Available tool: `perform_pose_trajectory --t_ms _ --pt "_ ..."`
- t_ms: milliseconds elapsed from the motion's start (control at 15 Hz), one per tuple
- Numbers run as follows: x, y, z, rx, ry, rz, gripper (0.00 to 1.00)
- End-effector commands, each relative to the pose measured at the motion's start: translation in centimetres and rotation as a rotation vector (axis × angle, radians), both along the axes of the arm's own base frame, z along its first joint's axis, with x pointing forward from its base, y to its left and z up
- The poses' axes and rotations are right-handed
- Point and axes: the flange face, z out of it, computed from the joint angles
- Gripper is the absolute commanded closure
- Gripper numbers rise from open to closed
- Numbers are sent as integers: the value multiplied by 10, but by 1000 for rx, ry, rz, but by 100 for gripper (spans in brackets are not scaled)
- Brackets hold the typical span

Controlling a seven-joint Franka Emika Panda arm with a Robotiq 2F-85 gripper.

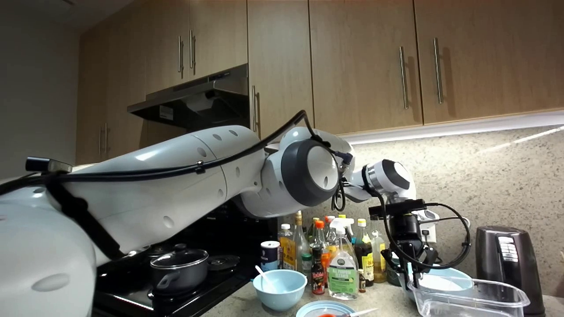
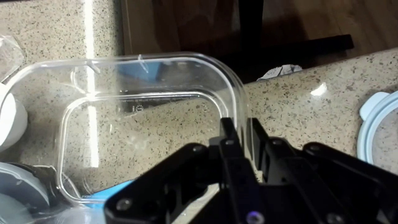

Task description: Turn the transparent bowl to the left

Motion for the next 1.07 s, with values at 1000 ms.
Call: perform_pose_trajectory --t_ms 1000 --pt "38 22 -2 204 -147 450 85"
